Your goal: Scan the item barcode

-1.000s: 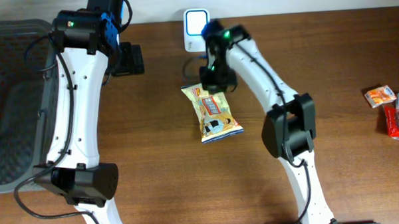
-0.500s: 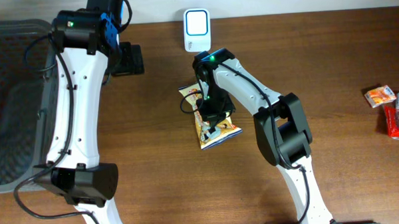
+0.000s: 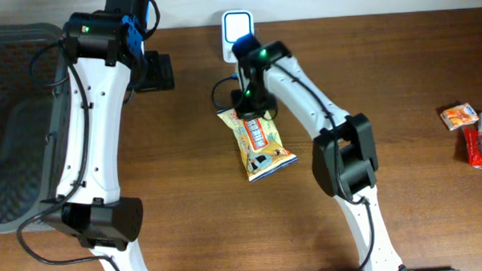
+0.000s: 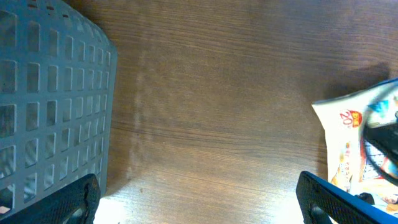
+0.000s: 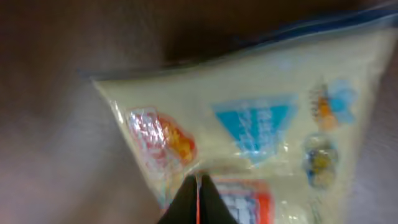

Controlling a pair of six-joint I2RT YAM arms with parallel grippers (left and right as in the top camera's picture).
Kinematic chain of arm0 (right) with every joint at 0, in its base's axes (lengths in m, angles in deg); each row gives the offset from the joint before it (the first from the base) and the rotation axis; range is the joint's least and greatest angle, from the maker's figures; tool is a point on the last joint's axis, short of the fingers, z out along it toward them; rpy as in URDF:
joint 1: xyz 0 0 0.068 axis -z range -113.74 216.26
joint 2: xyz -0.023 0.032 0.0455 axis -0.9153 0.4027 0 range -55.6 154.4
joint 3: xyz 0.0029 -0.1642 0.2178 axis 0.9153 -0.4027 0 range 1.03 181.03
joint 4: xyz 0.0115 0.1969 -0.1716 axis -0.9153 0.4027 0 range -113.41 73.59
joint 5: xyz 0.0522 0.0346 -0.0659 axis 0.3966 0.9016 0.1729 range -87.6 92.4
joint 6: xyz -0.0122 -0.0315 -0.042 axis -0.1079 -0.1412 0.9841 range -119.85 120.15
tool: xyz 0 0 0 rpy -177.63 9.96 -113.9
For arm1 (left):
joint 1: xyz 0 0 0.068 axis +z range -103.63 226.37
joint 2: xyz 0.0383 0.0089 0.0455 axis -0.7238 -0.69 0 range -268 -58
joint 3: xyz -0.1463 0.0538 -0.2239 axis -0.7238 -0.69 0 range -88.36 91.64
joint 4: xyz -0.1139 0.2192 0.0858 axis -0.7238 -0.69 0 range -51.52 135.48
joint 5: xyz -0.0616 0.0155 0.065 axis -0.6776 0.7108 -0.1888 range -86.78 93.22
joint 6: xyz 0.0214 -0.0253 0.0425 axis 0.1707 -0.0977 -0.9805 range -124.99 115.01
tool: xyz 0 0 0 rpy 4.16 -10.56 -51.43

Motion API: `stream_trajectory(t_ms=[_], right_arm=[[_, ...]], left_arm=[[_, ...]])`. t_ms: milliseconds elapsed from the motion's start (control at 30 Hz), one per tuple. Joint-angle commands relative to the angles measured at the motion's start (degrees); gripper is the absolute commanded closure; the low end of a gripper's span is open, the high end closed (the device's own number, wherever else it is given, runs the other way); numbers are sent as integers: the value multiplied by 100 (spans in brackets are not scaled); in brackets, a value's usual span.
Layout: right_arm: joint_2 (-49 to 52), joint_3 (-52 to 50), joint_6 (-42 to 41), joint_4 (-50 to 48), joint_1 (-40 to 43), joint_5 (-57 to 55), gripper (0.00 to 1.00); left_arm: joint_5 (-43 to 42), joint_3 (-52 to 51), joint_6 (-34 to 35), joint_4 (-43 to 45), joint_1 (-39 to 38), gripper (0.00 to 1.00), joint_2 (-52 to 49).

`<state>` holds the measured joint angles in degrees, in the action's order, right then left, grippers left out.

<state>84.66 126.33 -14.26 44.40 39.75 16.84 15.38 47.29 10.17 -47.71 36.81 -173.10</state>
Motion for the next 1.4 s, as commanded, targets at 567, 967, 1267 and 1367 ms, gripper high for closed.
stream_trajectory(t_ms=[567,967,1267,1367], right_arm=[[-28,140,2881,2212,595,33,1],[-31,-791,2002,1497,608,966,96],[-42,1003,-798,2955,1198,5169,96],[-42,1003,-1165,2955,1189,6015,96]], left_arm=[[-39,31,-26,7,11,1,4],[-39,31,-28,7,11,1,4],[-39,31,-28,7,11,1,4],[-39,31,-26,7,11,1,4]])
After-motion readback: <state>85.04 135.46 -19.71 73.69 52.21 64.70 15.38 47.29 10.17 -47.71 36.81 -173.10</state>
